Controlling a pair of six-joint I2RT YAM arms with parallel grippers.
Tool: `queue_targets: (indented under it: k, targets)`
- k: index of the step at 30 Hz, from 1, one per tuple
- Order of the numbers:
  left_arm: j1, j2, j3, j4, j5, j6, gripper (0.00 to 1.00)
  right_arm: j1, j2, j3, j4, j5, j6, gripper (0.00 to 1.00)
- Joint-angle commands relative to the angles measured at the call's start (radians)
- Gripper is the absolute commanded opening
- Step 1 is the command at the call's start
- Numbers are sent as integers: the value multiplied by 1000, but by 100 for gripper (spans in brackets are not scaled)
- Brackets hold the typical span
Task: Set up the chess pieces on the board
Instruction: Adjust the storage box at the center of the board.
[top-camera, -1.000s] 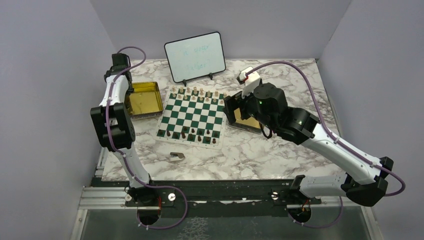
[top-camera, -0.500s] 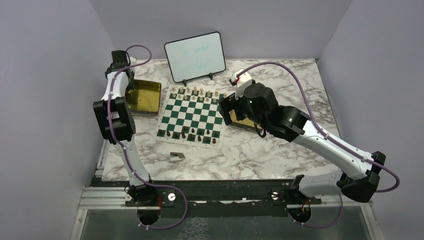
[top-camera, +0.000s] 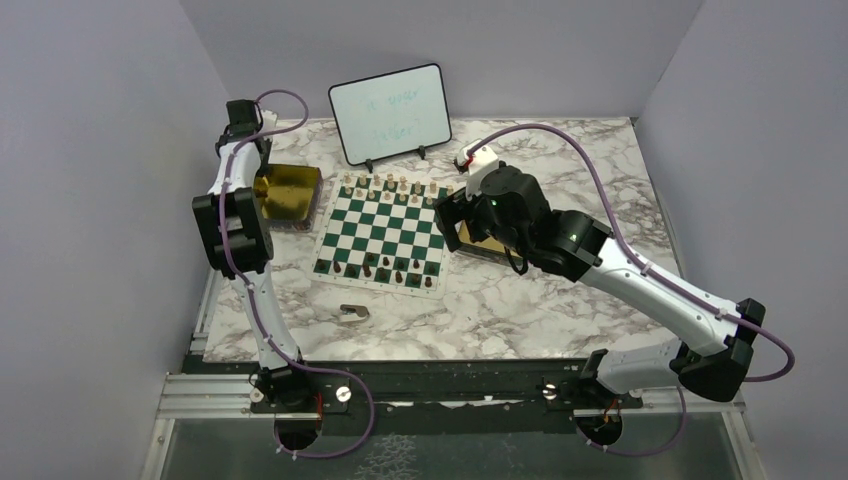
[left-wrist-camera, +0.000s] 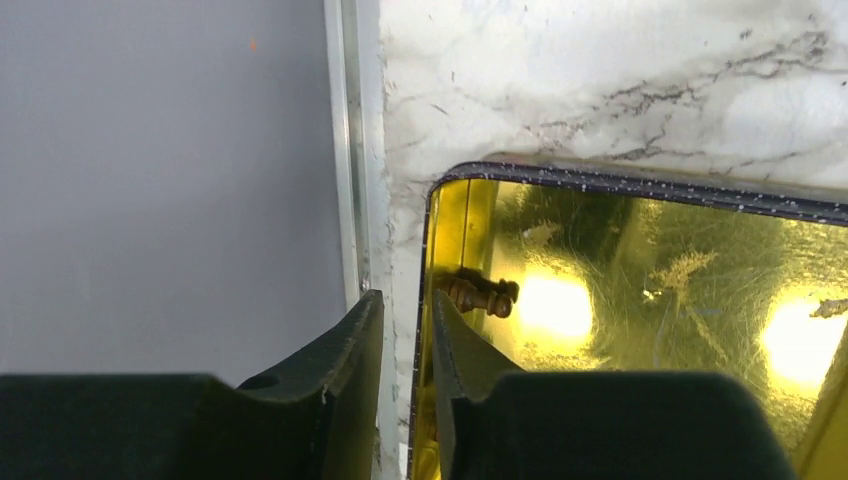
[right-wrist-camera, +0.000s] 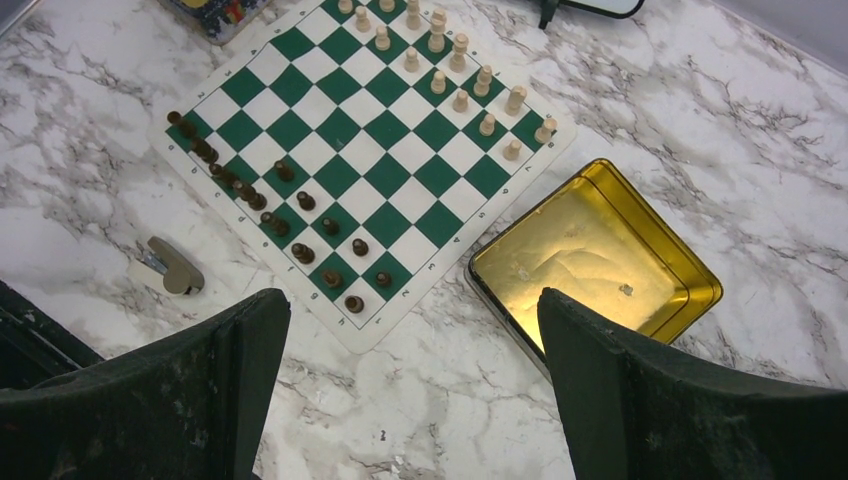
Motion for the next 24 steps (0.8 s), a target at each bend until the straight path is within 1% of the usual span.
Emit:
queue_targets:
  k: [1, 3, 4, 11, 17, 19, 21, 24]
  targets:
    - [3, 3, 56, 49, -10, -34, 28, 3, 8, 30, -10, 9, 21, 100]
    - [2, -15, 56, 49, -9, -63, 35, 3, 6, 26, -1, 6, 23, 100]
    - [2, -29, 54, 49, -9, -86, 37, 2, 5, 24, 3, 6, 21, 100]
    - [-13, -134, -21, 51, -1, -288, 37, 3, -32, -26, 73, 13, 15, 100]
    - [-23, -187, -150, 61, -123, -380, 37, 3, -101, -123, 155, 36, 21, 100]
    - [-23, -203, -192, 67, -153, -405, 33, 3, -125, -147, 163, 46, 30, 100]
    - [-23, -210, -227, 71, -155, -415, 27, 3, -145, -165, 167, 53, 36, 100]
    - [-23, -217, -279, 90, -168, -422, 26, 2, -168, -180, 160, 61, 34, 100]
